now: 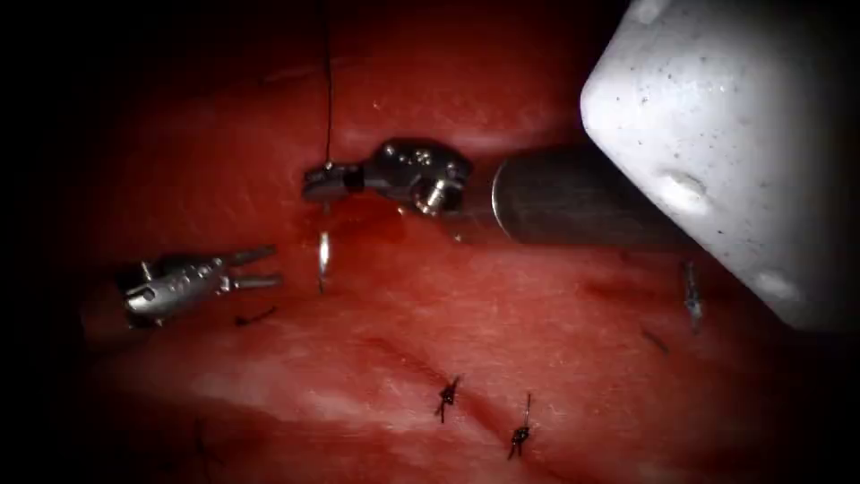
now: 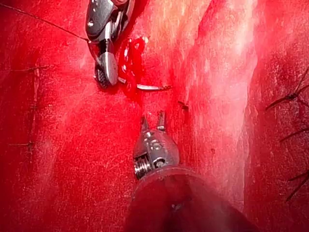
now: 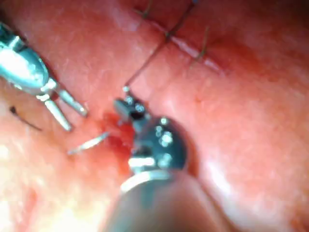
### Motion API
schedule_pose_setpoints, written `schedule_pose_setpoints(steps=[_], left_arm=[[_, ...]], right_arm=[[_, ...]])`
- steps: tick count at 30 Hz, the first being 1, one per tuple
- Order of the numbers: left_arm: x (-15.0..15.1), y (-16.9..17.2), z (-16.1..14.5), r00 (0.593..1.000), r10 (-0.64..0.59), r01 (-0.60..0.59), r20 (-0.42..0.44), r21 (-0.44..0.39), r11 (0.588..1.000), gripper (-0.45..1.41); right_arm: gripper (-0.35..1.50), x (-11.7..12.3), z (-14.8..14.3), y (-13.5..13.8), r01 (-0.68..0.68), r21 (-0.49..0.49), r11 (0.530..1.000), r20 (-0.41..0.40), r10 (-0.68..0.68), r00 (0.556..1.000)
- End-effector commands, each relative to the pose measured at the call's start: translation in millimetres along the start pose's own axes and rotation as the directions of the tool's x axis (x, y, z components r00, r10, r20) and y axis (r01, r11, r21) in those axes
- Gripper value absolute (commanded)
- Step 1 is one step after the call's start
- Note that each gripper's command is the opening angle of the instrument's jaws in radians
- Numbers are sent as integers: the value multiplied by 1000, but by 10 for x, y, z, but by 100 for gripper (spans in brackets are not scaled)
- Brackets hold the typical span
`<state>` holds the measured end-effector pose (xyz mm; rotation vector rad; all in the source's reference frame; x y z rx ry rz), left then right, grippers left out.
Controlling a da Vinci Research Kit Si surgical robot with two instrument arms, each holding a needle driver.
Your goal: Wound Closure
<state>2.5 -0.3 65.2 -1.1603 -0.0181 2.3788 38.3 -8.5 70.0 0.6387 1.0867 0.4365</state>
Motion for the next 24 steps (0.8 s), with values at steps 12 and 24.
schedule_pose_setpoints(steps=[12,24], left_arm=[[5,16,20,998,59,-60,-36,-38,997,5],[4,16,19,998,59,-60,-36,-39,997,5]], right_arm=[[130,20,7,25,118,-114,986,-61,-125,990],[-35,30,-3,10,130,-158,979,-135,-152,979]])
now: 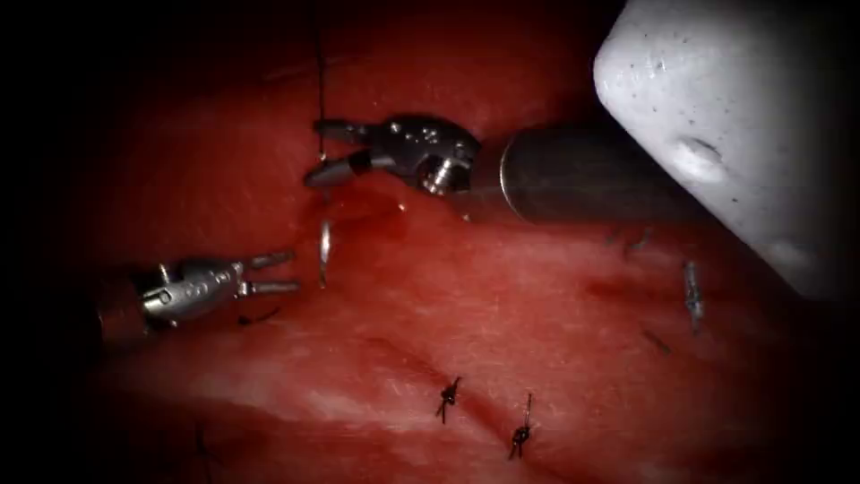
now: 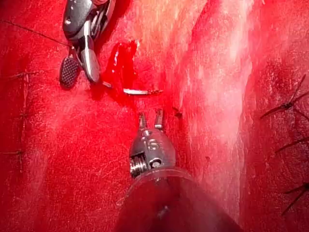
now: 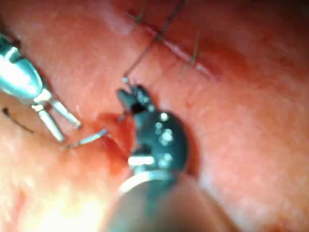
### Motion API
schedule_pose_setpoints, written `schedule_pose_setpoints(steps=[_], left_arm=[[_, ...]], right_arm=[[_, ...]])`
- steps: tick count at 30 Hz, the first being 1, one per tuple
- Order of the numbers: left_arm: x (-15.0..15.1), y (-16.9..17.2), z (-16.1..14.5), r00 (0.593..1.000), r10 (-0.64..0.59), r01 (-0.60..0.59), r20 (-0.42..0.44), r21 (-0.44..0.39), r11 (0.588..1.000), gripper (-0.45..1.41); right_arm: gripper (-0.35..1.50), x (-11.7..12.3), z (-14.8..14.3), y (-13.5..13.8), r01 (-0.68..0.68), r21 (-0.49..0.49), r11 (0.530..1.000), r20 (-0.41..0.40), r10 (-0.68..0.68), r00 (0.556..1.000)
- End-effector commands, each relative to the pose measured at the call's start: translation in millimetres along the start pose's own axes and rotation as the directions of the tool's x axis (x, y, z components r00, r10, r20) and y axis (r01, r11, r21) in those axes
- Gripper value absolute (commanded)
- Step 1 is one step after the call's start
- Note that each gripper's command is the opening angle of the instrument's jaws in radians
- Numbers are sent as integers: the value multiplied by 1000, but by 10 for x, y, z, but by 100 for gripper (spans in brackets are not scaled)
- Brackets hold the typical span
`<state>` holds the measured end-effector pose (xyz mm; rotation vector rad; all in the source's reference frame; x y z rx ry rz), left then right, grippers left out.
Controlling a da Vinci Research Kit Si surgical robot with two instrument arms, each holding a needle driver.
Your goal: Wound Closure
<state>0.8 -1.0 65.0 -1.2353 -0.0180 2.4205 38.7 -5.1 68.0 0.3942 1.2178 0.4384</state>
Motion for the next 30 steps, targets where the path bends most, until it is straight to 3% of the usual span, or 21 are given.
schedule_pose_setpoints(steps=[1,4,6,12,17,18,20,21,25,30], left_arm=[[-3,2,8,1000,0,0,-1,-2,1000,5],[-4,3,8,1000,7,-7,-1,-1,1000,4],[-4,3,8,1000,13,-13,-1,-1,1000,4],[-5,3,8,999,48,-48,-5,2,999,4],[-2,6,12,987,152,-151,-44,7,988,5],[-1,7,13,982,180,-180,-55,10,984,7],[3,9,19,955,283,-282,-90,29,959,22],[5,11,23,926,362,-359,-108,51,932,29],[8,10,32,871,467,-457,-152,96,884,32],[9,5,40,831,526,-512,-179,124,850,42]], right_arm=[[-35,-6,6,-3,-6,0,1000,-3,6,1000],[-35,-2,0,6,-18,-36,999,1,18,1000],[-35,-7,2,11,-95,-35,995,37,97,995],[-35,-22,5,1,-202,11,979,95,200,975],[-35,-26,2,0,-210,27,977,94,207,974],[19,-25,0,2,-212,28,977,88,209,974],[96,-21,-6,10,-219,30,975,59,217,974],[113,-20,-13,14,-223,38,974,39,222,974],[113,-19,-28,17,-226,28,974,39,225,974],[109,-21,-40,16,-227,18,974,38,226,973]])
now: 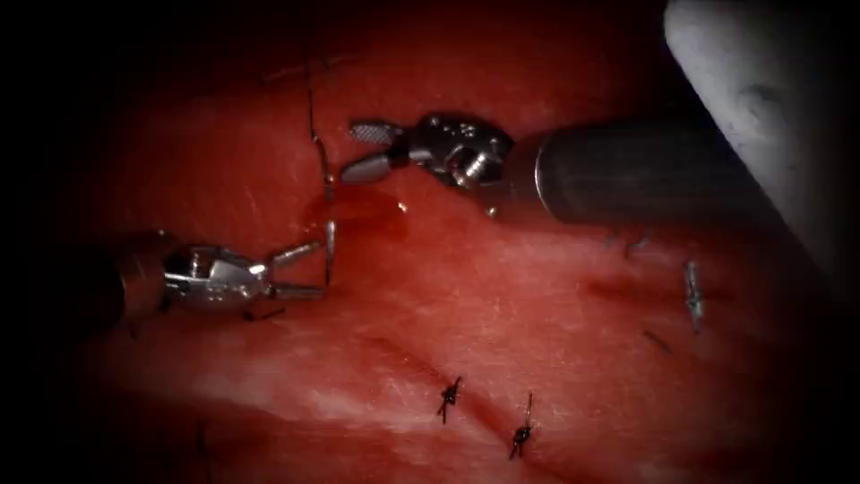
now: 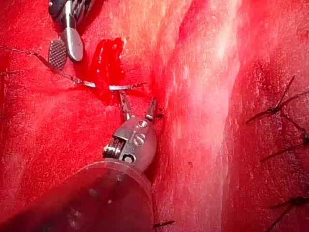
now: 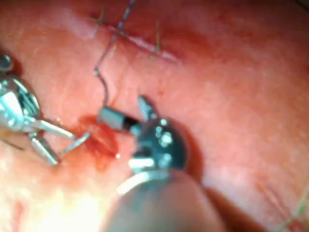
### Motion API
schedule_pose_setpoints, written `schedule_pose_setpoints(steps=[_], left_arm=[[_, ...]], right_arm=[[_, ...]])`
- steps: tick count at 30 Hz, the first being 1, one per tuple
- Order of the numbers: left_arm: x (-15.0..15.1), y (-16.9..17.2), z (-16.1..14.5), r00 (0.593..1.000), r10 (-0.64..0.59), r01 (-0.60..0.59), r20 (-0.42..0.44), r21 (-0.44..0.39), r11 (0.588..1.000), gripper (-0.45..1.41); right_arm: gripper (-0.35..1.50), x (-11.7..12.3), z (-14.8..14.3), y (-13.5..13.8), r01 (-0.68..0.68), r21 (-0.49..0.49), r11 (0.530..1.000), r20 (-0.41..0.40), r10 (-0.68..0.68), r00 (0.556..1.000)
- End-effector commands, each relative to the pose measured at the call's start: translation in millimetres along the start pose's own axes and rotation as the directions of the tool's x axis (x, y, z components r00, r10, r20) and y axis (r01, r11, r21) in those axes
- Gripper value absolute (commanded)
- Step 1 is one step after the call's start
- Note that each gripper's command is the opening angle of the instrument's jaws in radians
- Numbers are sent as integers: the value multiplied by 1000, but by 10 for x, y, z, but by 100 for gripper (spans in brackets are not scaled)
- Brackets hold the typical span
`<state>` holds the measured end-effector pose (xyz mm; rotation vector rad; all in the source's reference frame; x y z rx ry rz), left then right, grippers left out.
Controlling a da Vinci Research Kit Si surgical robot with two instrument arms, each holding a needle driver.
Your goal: Wound Closure
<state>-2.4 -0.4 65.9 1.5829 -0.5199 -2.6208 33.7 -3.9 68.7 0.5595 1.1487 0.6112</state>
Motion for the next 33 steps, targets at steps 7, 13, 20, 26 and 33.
schedule_pose_setpoints(steps=[7,13,20,26,33], left_arm=[[-15,-4,15,997,69,-69,-26,29,997,46],[-19,-8,20,994,105,-103,-29,43,994,46],[-10,-4,19,981,191,-188,-36,76,979,64],[-4,0,19,960,277,-273,-32,90,958,93],[2,2,19,929,370,-365,-17,123,923,88]], right_arm=[[99,-12,2,-2,-5,-2,1000,-16,5,1000],[98,-21,5,-2,3,-4,1000,-15,-3,1000],[94,-31,7,1,19,-7,1000,-15,-19,1000],[93,-37,6,1,24,-6,1000,-17,-24,1000],[91,-40,6,1,27,-7,1000,-17,-27,1000]])
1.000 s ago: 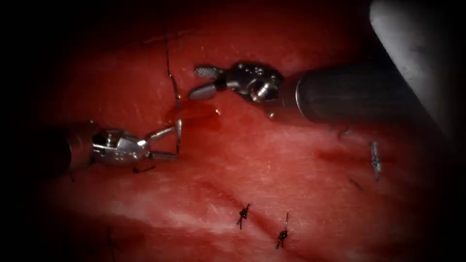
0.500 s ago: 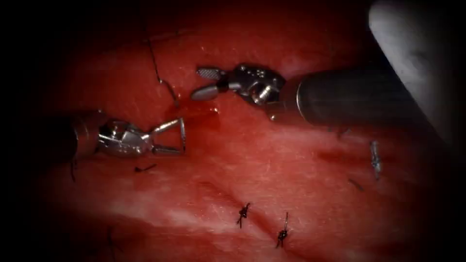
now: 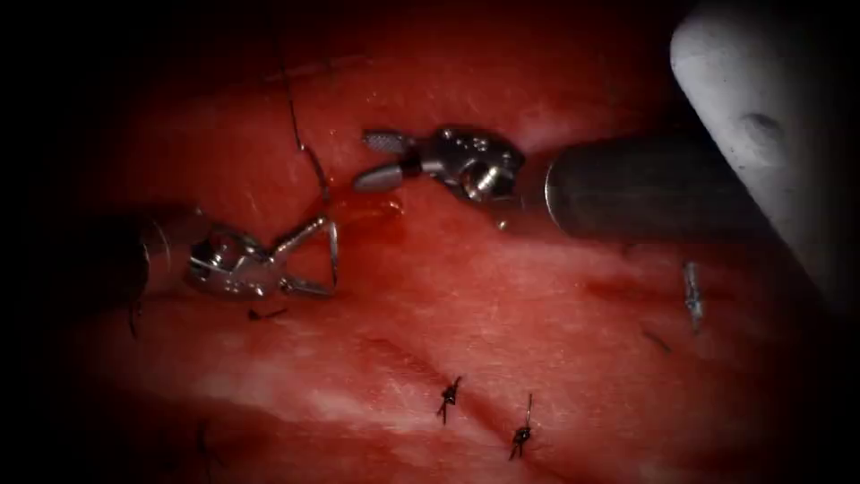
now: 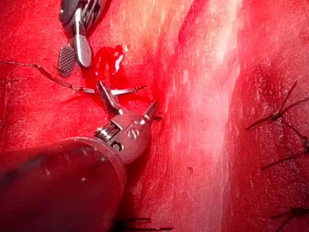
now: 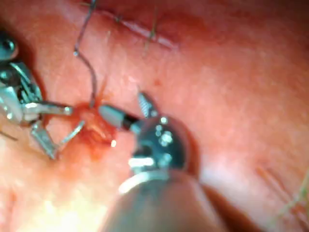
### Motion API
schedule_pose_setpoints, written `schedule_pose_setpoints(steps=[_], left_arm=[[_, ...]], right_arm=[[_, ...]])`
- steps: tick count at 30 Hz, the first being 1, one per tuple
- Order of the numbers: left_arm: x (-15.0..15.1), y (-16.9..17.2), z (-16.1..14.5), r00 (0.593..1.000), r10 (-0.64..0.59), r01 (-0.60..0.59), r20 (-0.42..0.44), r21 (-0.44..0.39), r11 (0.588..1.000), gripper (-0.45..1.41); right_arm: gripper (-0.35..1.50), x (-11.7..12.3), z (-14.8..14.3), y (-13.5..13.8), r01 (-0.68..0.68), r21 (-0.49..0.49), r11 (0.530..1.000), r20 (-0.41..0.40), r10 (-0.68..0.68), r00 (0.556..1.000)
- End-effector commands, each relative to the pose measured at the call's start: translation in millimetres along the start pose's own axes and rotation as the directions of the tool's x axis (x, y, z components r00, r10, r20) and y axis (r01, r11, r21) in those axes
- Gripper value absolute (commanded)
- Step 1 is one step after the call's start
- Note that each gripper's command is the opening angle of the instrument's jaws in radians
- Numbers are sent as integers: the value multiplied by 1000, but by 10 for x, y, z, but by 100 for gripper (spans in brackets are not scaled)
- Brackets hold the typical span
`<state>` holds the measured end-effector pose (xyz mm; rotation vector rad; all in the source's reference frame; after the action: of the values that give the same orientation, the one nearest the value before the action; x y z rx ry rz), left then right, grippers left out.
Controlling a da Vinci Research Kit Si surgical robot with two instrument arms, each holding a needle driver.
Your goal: Wound Closure
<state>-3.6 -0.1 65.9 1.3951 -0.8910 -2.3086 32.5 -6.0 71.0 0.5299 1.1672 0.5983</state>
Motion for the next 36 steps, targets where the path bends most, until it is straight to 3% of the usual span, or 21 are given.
schedule_pose_setpoints(steps=[1,7,15,19,20,22,26,36], left_arm=[[-2,5,8,1000,9,-9,5,3,1000,81],[0,5,15,997,73,-74,37,10,997,69],[1,5,26,990,101,-103,93,13,995,79],[1,4,30,989,106,-108,101,13,994,73],[-1,4,31,988,112,-114,106,13,993,54],[-5,3,31,988,112,-114,108,16,993,-45],[-5,3,28,990,100,-102,101,16,995,-45],[7,-2,22,992,-112,111,50,18,994,-45]], right_arm=[[91,-7,9,-2,-1,3,1000,0,1,1000],[91,-7,9,-2,-2,0,1000,-6,2,1000],[89,-8,10,-4,-1,0,1000,-6,1,1000],[88,-9,10,-4,0,-1,1000,-6,0,1000],[88,-9,10,-4,1,-1,1000,-6,-1,1000],[86,-10,10,-4,1,-1,1000,-6,-1,1000],[83,-10,10,-5,1,-4,1000,-6,-1,1000],[81,-11,11,-5,2,-4,1000,-6,-2,1000]])
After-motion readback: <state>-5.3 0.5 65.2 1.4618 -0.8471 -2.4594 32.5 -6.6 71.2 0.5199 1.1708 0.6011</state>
